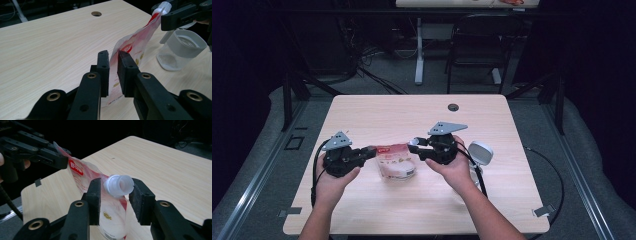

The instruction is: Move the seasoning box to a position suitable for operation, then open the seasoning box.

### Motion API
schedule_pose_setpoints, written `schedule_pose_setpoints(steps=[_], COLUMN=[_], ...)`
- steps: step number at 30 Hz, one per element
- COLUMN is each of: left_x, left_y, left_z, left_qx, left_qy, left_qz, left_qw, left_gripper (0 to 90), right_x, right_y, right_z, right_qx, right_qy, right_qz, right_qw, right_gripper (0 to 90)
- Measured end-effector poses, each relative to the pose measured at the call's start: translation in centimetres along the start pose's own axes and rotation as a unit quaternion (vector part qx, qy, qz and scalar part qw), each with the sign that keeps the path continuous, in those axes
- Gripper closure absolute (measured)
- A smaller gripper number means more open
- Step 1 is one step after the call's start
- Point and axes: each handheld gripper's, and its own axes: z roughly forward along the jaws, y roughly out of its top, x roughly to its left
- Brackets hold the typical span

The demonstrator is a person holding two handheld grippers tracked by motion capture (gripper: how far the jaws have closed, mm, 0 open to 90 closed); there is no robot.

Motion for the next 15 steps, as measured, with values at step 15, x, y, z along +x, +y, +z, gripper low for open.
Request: schedule_pose_setpoints(steps=[15], left_x=[-0.3], left_y=[0.0], left_z=[-0.2], left_qx=[0.0], left_qy=[-0.013], left_qz=[0.002], left_qw=[0.9999], left_gripper=[90.0], right_x=[0.9], right_y=[-0.2], right_z=[-1.2], right_qx=[-0.002], right_qy=[0.004], right_qz=[-0.012], right_qw=[0.9999], right_gripper=[67.4])
